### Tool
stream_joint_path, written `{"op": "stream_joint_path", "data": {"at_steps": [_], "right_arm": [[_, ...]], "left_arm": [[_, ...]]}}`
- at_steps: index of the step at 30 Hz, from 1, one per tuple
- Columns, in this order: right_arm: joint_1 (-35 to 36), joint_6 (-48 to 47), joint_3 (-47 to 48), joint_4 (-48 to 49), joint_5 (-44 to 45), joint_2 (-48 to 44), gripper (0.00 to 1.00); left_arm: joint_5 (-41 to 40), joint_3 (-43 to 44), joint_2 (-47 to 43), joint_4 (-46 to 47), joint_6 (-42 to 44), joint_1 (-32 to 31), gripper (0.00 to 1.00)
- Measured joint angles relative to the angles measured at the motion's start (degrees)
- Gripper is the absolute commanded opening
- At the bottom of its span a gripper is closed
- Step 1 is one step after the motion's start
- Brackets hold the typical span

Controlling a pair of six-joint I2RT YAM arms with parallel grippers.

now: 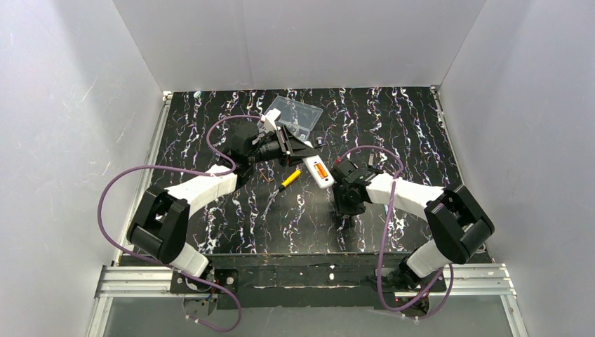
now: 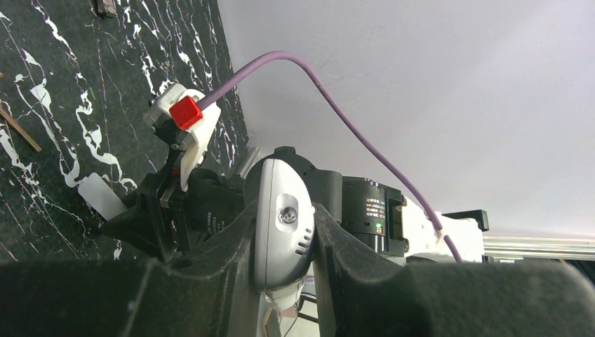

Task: Load the batteries into the remote control
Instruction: Pick up the battery cover at the center of the board, then load the battery cover into the remote control.

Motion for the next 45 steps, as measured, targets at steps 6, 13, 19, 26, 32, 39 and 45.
{"op": "stream_joint_path", "data": {"at_steps": [6, 13, 19, 26, 32, 39, 45], "right_arm": [[0.1, -0.2, 0.6, 0.0, 0.2, 0.5, 0.54], [0.4, -0.3, 1.1, -0.3, 0.8, 1.1, 0.43], [0.4, -0.9, 1.1, -0.8, 1.8, 1.1, 0.30], [0.4, -1.6, 1.1, -1.1, 3.7, -1.1, 0.24], [-0.6, -3.3, 2.3, -3.2, 4.9, -7.2, 0.24], [-6.1, -8.4, 9.2, -9.2, 5.9, -10.8, 0.30], [-6.7, -13.7, 26.9, -16.8, 4.5, -11.6, 0.30]], "left_arm": [[0.0, 0.0, 0.0, 0.0, 0.0, 0.0, 0.00], [0.0, 0.0, 0.0, 0.0, -0.2, 0.1, 0.00], [0.0, -0.1, 0.0, 0.4, -0.4, 0.2, 0.00], [0.0, -0.1, 0.0, 0.4, -0.4, 0.2, 0.00], [-0.1, -0.4, 0.0, 0.7, -0.5, 0.3, 0.00], [-0.1, -0.6, 0.0, 1.3, -0.9, 0.3, 0.00], [-0.3, -0.6, 0.0, 1.8, -1.4, 0.3, 0.00]]}}
